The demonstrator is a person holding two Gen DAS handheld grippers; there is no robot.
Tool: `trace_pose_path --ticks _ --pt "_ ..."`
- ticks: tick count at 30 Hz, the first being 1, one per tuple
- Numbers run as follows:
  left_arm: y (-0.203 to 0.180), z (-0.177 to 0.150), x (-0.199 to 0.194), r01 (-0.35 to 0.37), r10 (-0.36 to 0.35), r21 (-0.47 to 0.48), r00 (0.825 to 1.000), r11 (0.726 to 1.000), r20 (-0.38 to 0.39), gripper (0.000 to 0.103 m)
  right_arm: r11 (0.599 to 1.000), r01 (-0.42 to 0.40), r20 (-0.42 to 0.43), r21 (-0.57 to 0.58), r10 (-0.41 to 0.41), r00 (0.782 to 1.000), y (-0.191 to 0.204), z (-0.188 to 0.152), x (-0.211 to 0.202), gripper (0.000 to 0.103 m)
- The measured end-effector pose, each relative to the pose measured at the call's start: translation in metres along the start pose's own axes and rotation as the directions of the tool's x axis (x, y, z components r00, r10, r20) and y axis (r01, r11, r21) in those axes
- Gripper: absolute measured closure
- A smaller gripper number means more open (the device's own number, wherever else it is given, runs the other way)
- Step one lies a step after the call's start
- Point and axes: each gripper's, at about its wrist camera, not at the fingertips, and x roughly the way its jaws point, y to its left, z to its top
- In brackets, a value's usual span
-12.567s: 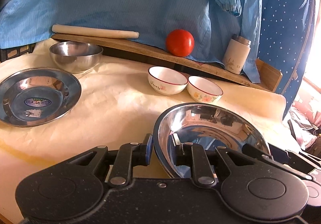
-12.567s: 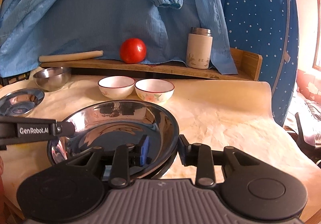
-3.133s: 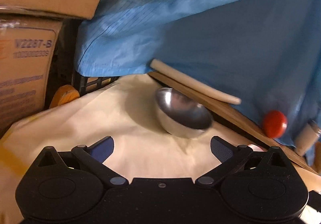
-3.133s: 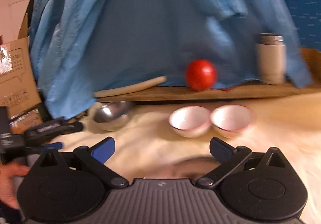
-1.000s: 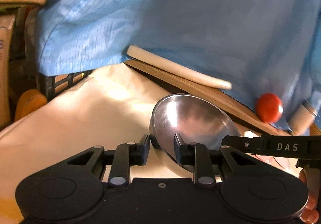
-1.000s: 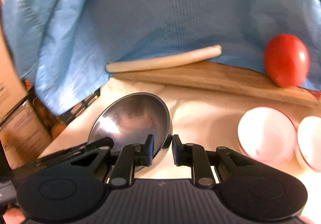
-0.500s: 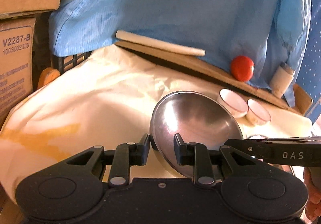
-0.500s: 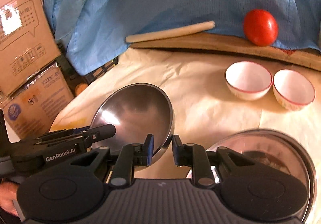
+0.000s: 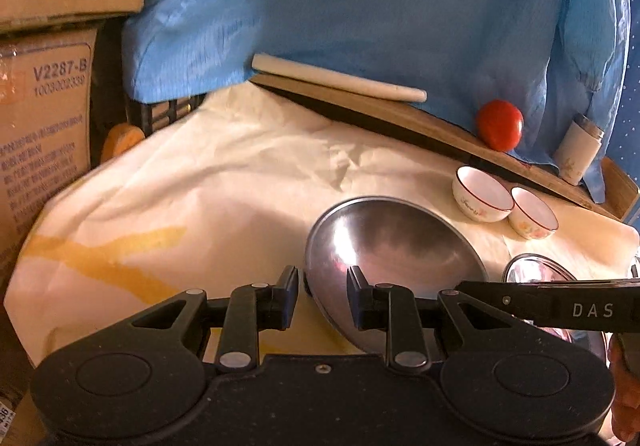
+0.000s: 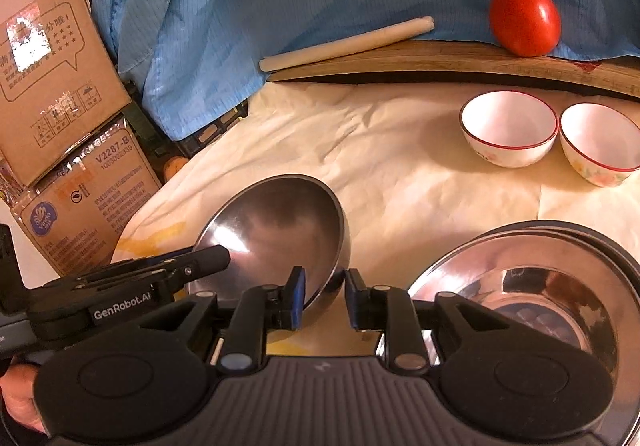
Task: Organize plates and bowls
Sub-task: 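Carry the steel bowl beside the plate stack, lower it, open both grippers, then move both grippers to the smaller white red-rimmed bowl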
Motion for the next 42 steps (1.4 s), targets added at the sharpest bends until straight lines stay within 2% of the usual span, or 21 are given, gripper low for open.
trace_pose_path --ticks 3,7,9,11,12,14,15,17,18,20,26,29,34,37,42 --pt "0.0 0.001 -0.003 -0.022 0.022 0.001 1.0 1.0 0.017 0.063 1.0 0.002 0.021 -0.012 -0.002 1.0 -0.002 -0.003 -0.006 0.068" --pt "-0.002 0.008 -0.01 -0.052 0.052 -0.006 0.995 0.999 0.084 0.056 1.0 -0.005 0.065 0.003 0.005 0.998 -0.011 0.001 -0.02 0.059" --pt "-0.009 0.013 -0.015 -0.069 0.067 0.005 0.988 0.998 0.141 0.036 0.999 -0.017 0.097 0.028 0.015 0.995 -0.019 0.006 -0.029 0.054" --pt "-0.019 0.019 -0.019 -0.081 0.074 0.028 0.978 0.996 0.193 0.023 0.998 -0.027 0.134 0.057 0.019 0.991 -0.03 0.011 -0.039 0.045" --pt "-0.025 0.023 -0.019 -0.083 0.072 0.041 0.975 0.996 0.211 0.019 0.997 -0.03 0.15 0.069 0.019 0.988 -0.036 0.015 -0.043 0.043" --pt "-0.035 0.033 -0.014 -0.056 0.042 0.057 0.974 0.997 0.222 0.016 0.995 -0.034 0.191 0.099 0.014 0.981 -0.051 0.022 -0.053 0.026" --pt "-0.04 0.038 -0.01 -0.037 0.024 0.058 0.976 0.998 0.216 0.013 0.993 -0.031 0.212 0.116 0.006 0.977 -0.059 0.025 -0.056 0.023" --pt "-0.048 0.048 0.003 0.003 -0.012 0.048 0.981 0.999 0.191 0.003 0.988 -0.026 0.246 0.154 -0.013 0.969 -0.074 0.031 -0.061 0.016" --pt "-0.052 0.053 0.009 0.026 -0.033 0.042 0.983 0.999 0.182 0.002 0.984 -0.034 0.258 0.174 -0.012 0.966 -0.083 0.033 -0.063 0.014" --pt "-0.061 0.063 0.024 0.061 -0.066 0.035 0.986 0.998 0.155 0.001 0.973 -0.065 0.272 0.224 0.002 0.962 -0.103 0.038 -0.065 0.006" --pt "-0.083 0.092 0.08 0.134 -0.134 0.001 0.991 0.991 0.017 0.001 0.938 -0.136 0.317 0.318 0.031 0.948 -0.154 0.051 -0.066 0.0" --pt "-0.093 0.102 0.112 0.145 -0.145 -0.003 0.987 0.989 -0.071 0.001 0.932 -0.177 0.309 0.317 0.075 0.948 -0.168 0.059 -0.061 0.0" --pt "-0.098 0.109 0.156 0.123 -0.12 0.004 0.976 0.992 -0.182 0.001 0.907 -0.262 0.267 0.331 0.176 0.947 -0.174 0.06 -0.045 0.001" --pt "-0.098 0.112 0.179 0.119 -0.113 0.012 0.963 0.993 -0.246 0.001 0.909 -0.244 0.239 0.339 0.168 0.957 -0.172 0.058 -0.036 0.001" --pt "-0.092 0.115 0.205 0.124 -0.123 -0.018 0.942 0.992 -0.312 0.001 0.903 -0.199 0.193 0.38 0.133 0.972 -0.172 0.052 -0.018 0.012"
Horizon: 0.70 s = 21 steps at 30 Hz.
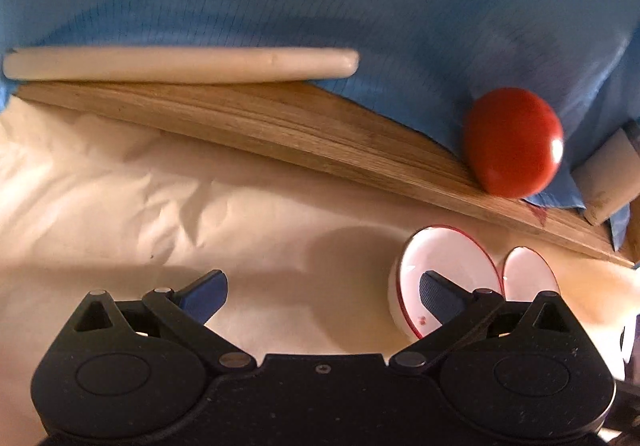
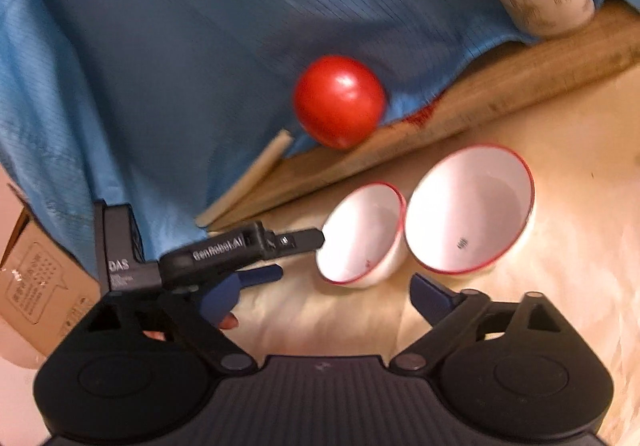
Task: Organize plates and bowls
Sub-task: 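Move both grippers to the smaller white red-rimmed bowl, then close both grippers on the white bowl rim and lift it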
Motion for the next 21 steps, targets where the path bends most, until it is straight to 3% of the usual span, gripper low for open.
trace_pose_path --ticks 4,13,19,21 --pt "0.001 0.001 0.006 0.023 -0.023 -0.011 1.0 1.0 -0.005 0.001 0.999 0.027 -0.003 0.031 -0.027 1.0 -0.005 -0.004 0.011 0.024" --pt "-0.007 0.0 0.01 0.03 -0.03 0.003 1.0 1.0 -0.006 0.005 0.994 0.067 0.025 0.086 -0.069 0.997 -0.007 -0.008 0.026 0.038" --pt "-0.012 0.001 0.009 0.048 -0.048 0.012 0.999 0.999 -0.01 0.02 0.987 0.106 0.046 0.123 -0.113 0.993 -0.003 -0.009 0.038 0.047" --pt "-0.015 0.002 0.01 0.056 -0.055 0.03 0.998 0.998 -0.019 0.031 0.984 0.12 0.05 0.13 -0.128 0.991 -0.001 -0.01 0.041 0.049"
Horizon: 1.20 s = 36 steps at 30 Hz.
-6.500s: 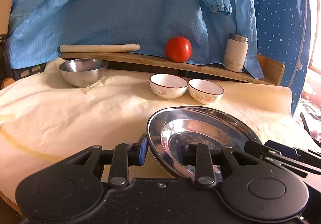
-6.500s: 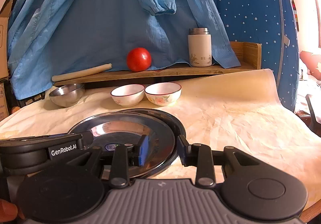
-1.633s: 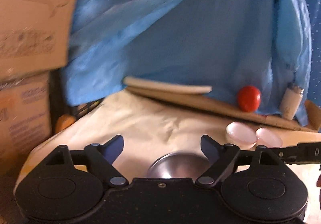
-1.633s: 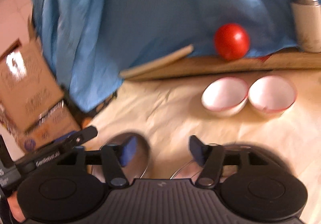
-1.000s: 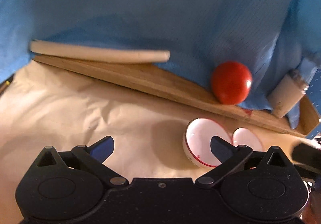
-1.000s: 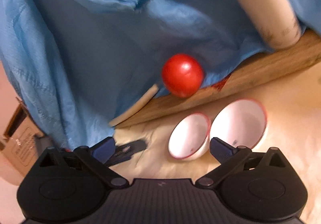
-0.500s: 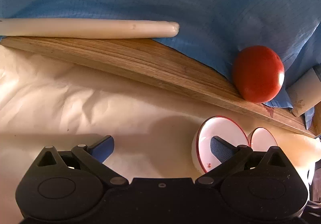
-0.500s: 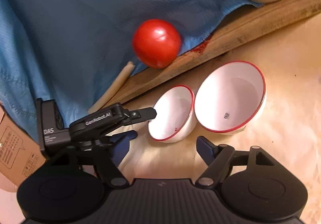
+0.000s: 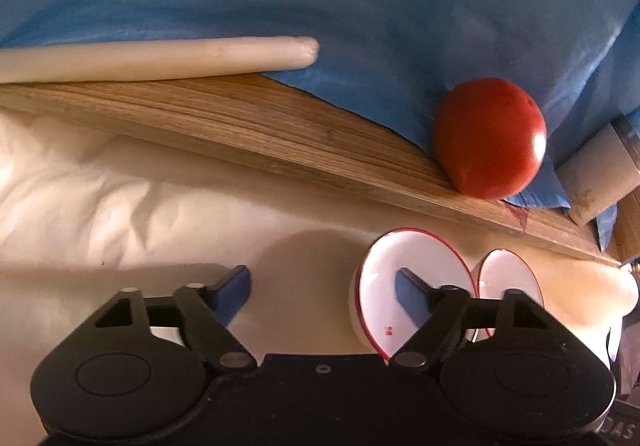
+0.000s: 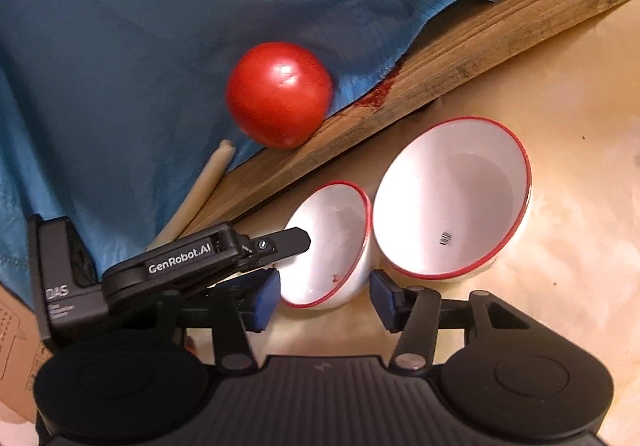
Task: Organize plates and bowls
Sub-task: 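Close both grippers on the white bowl rim and lift it, then carry the white bowl over and lower it into the steel bowl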
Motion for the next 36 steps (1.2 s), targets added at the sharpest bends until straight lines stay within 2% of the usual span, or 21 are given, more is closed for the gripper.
trace_pose_path --ticks 1,3,6,9,12,16,23,36 --pt "-0.001 0.0 0.0 0.01 -0.01 0.012 1.0 1.0 -0.007 0.035 1.0 0.006 0.006 0.003 -0.006 1.0 0.0 -0.001 0.001 0.051" --pt "-0.003 0.0 -0.001 0.022 -0.021 0.024 1.0 0.999 -0.02 0.049 1.0 0.018 0.014 0.0 -0.018 1.0 -0.001 -0.002 0.003 0.055" --pt "-0.007 -0.001 0.0 0.03 -0.029 0.028 0.999 0.999 -0.033 0.064 0.999 0.036 0.017 -0.003 -0.036 0.999 -0.002 -0.008 0.009 0.062" --pt "-0.008 -0.002 0.0 0.04 -0.039 0.025 0.998 0.999 -0.047 0.077 0.999 0.039 0.015 0.002 -0.039 0.999 -0.009 -0.005 0.01 0.067" --pt "-0.01 -0.004 0.001 0.046 -0.045 0.021 0.998 0.999 -0.054 0.085 0.999 0.035 0.015 -0.002 -0.035 0.999 -0.014 -0.003 0.007 0.068" --pt "-0.013 -0.004 0.0 0.053 -0.052 0.012 0.997 0.999 -0.061 0.09 0.999 0.035 0.017 -0.011 -0.035 0.999 -0.015 -0.003 0.005 0.07" --pt "-0.022 -0.01 -0.002 0.037 -0.037 0.001 0.999 0.999 -0.036 0.091 0.999 0.029 0.021 -0.04 -0.028 0.999 -0.007 -0.005 0.005 0.071" --pt "-0.014 -0.029 -0.082 0.034 -0.036 0.022 0.995 0.999 0.093 0.091 0.983 -0.028 0.049 -0.182 0.037 0.998 0.046 -0.022 -0.029 0.072"
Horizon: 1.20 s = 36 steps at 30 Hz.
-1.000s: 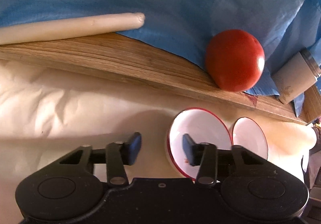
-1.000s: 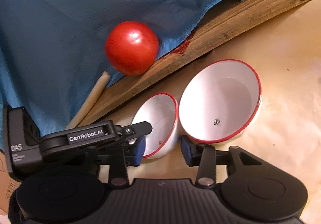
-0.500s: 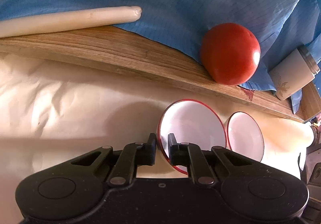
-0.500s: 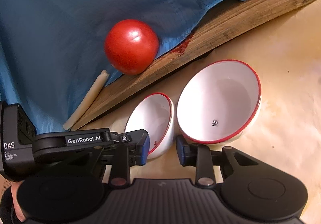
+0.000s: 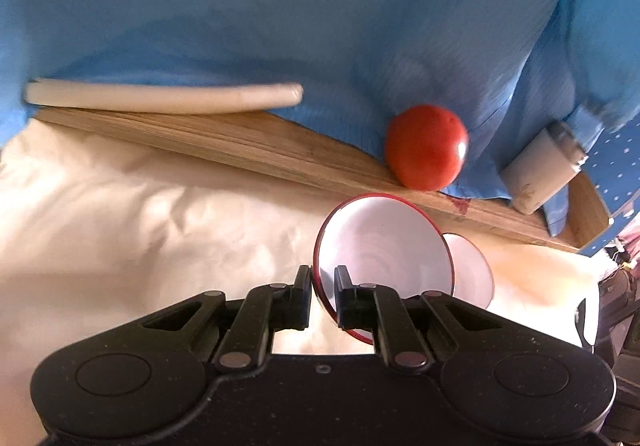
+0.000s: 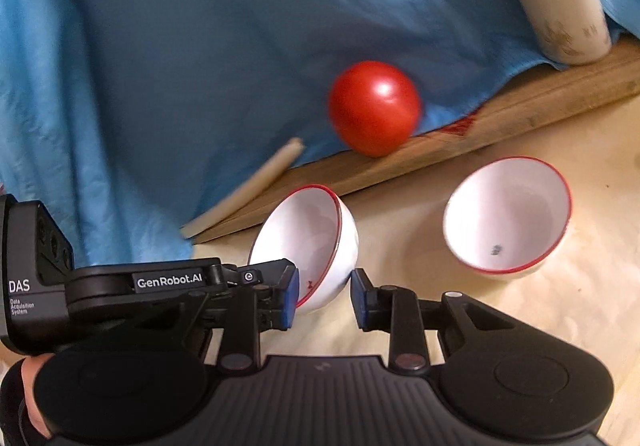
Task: Organize plates and bowls
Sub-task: 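Carry the white bowl over and lower it into the steel bowl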
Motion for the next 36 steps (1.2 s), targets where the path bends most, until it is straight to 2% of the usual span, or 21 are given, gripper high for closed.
trace_pose_path --ticks 8,18,28,36 --pt "0.022 -0.02 -0.049 -0.01 0.011 -0.032 1.0 0.999 0.025 0.091 0.998 -0.044 -0.033 -0.047 0.042 0.999 0.042 -0.02 -0.008 0.072" --pt "0.063 -0.057 -0.088 -0.048 0.049 -0.057 0.999 0.997 0.011 0.09 0.993 -0.064 -0.134 -0.097 0.051 0.99 0.079 -0.064 -0.009 0.072" --pt "0.09 -0.084 -0.097 -0.028 0.025 -0.09 0.999 0.996 -0.036 0.09 0.99 -0.04 -0.218 -0.137 0.009 0.976 0.092 -0.091 -0.007 0.072" --pt "0.086 -0.092 -0.093 -0.074 0.07 -0.037 0.994 0.997 -0.08 0.089 0.983 -0.004 -0.248 -0.182 -0.042 0.968 0.101 -0.097 -0.004 0.072"
